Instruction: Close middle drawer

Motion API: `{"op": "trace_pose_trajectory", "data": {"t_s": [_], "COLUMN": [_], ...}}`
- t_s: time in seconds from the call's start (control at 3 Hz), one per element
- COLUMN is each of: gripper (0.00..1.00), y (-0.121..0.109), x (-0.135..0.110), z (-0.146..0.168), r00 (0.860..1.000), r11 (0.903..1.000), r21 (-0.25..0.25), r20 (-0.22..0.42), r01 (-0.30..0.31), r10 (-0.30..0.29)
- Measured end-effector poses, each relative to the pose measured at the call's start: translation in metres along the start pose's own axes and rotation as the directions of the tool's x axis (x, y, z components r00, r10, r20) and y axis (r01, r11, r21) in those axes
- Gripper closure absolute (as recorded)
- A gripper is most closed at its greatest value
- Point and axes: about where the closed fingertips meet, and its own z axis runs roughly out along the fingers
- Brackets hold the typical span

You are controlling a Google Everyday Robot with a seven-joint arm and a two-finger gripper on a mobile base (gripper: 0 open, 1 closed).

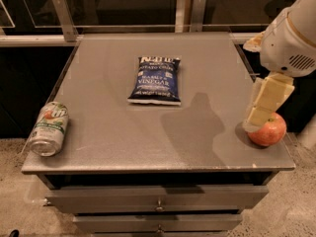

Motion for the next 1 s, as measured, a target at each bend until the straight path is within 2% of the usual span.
{"op": "trace_pose_trajectory", "data": {"t_s": [0.67,1.0], "gripper": [0.0,0.0], "y": [-0.025,-0.04], "x": [-0.043,-0.065], "z": [0.065,0.097], "r00": [0.988,0.979], "r11": [0.9966,0.9916], "r21": [-0.079,-0.124], "r20": [0.153,0.203], "r01": [0.025,0.036], "r10": [-0.012,-0.01]}}
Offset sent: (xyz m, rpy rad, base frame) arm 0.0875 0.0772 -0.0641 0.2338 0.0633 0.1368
